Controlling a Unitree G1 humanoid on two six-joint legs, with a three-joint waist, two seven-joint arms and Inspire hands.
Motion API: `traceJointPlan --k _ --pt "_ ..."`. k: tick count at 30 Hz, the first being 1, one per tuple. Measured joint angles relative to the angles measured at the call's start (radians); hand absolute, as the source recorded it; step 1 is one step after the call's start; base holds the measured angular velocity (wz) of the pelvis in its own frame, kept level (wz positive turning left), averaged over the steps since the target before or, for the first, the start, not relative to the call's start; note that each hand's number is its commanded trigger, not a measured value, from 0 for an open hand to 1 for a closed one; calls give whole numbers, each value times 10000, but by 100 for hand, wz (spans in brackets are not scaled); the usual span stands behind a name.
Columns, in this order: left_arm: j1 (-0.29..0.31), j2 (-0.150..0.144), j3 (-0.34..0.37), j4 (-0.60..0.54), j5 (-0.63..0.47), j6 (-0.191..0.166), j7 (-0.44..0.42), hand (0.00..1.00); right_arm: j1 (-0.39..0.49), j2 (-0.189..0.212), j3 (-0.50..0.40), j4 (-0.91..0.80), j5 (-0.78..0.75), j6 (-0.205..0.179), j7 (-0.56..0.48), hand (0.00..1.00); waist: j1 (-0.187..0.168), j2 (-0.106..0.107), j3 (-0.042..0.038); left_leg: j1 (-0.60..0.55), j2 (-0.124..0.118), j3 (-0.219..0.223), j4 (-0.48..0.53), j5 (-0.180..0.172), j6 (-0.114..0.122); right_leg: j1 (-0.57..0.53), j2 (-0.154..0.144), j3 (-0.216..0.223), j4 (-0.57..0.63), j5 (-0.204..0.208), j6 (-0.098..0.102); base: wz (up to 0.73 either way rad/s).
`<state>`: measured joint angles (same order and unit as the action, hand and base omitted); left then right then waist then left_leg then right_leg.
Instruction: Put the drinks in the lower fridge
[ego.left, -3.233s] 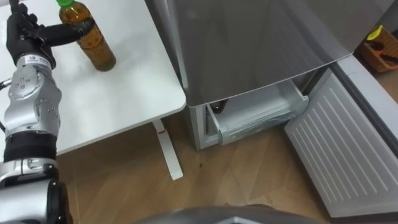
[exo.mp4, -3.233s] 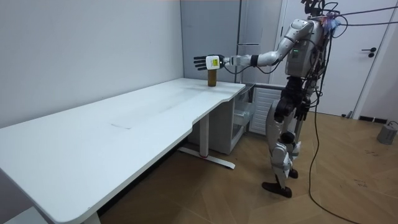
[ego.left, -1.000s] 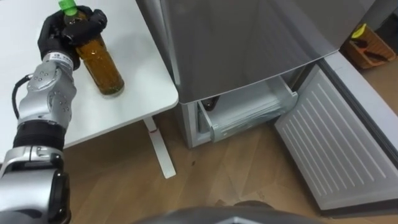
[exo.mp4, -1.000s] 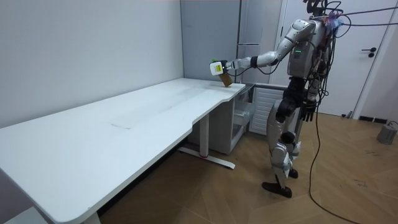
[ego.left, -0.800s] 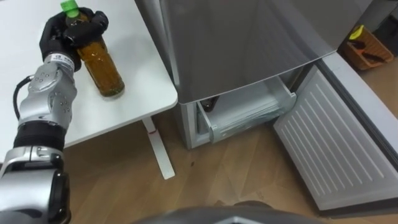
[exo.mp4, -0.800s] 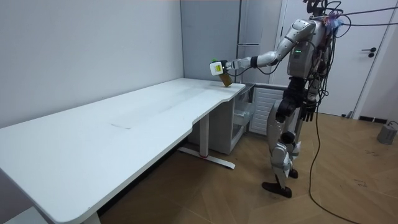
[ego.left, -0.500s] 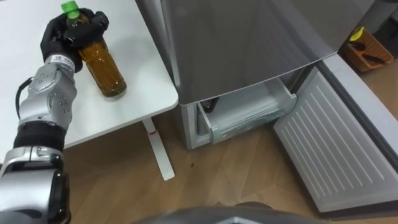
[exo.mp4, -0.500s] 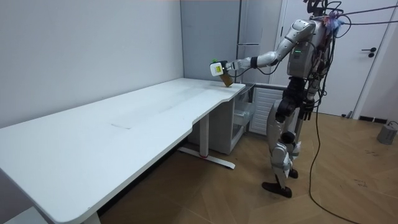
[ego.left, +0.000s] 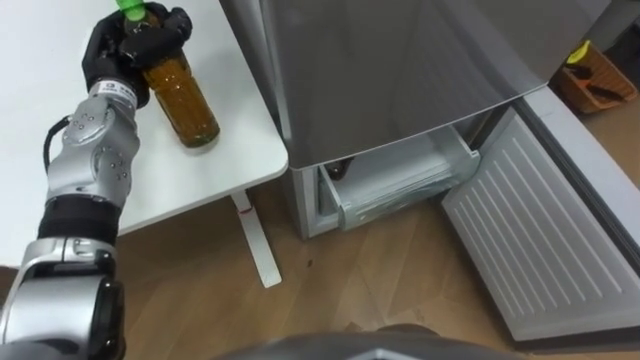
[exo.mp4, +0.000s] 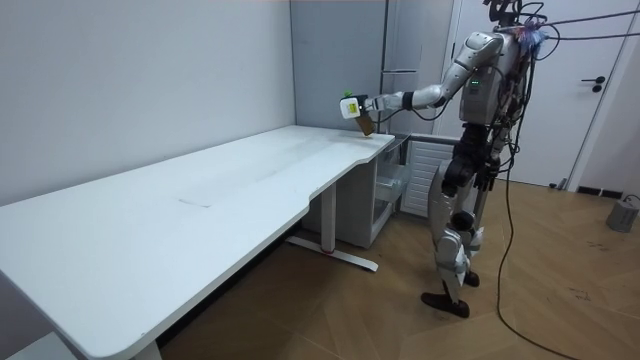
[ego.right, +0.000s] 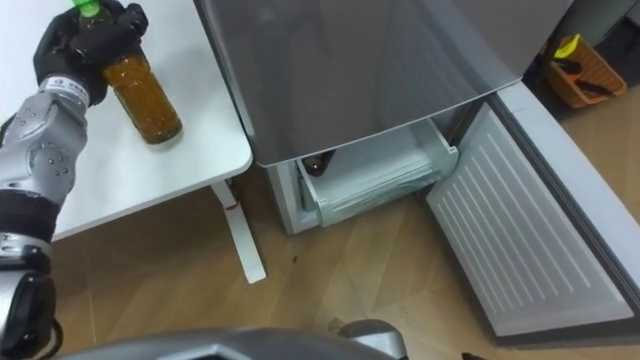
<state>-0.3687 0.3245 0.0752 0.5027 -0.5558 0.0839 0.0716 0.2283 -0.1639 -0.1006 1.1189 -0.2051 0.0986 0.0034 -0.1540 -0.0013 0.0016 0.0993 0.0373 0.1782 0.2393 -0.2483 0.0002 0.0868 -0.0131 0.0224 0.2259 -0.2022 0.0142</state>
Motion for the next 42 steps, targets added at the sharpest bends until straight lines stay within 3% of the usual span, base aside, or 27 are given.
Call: traceJointPlan --k 6,13,17,20,27,33,38,42 --pt "1046 -101 -5 -1788 638 -2 -25 100 -180 0 -18 9 40 10 -42 0 -2 -6 -6 -48 -20 -52 -6 3 -1 17 -4 -19 -30 -1 1 1" --pt "1665 -456 -64 -3322 1563 74 -144 100 -344 0 -11 41 305 39 -24 0 5 38 -38 -229 -95 -421 11 15 5 116 -60 -316 -227 -2 4 14" --pt "2110 -488 -89 -4447 1549 85 -144 100 -420 -6 -38 39 564 2 -30 0 82 291 -75 -175 -119 -636 -24 38 -3 204 -94 -590 -265 -1 4 16" --pt "2273 -718 -88 -5043 1589 81 -210 100 -551 13 -32 67 729 -137 0 0 276 442 -20 -147 -140 -735 -59 52 -4 266 -130 -781 -317 -1 4 10" --pt "3312 -786 -85 -6000 1760 72 -659 100 -945 88 -22 403 1521 -329 -120 0 532 309 54 -230 -161 -986 -27 66 -20 412 -145 -1120 -467 -1 4 12" --pt "4179 -888 1 -6680 1757 70 -1072 100 -980 113 -17 427 2020 -406 -111 0 786 247 29 -307 -213 -1262 10 93 -30 514 -182 -1402 -563 -1 4 13" --pt "4588 -1210 -27 -7146 1797 71 -1305 100 -1197 114 87 461 2499 -556 -39 0 1061 169 -6 -385 -245 -1362 29 131 -27 532 -217 -1615 -588 -2 4 11" --pt "4715 -1211 -15 -7331 1769 71 -1438 100 -1492 113 392 537 2729 -558 70 0 1127 168 -21 -512 -290 -1526 123 139 -22 569 -233 -1716 -593 -5 8 11"
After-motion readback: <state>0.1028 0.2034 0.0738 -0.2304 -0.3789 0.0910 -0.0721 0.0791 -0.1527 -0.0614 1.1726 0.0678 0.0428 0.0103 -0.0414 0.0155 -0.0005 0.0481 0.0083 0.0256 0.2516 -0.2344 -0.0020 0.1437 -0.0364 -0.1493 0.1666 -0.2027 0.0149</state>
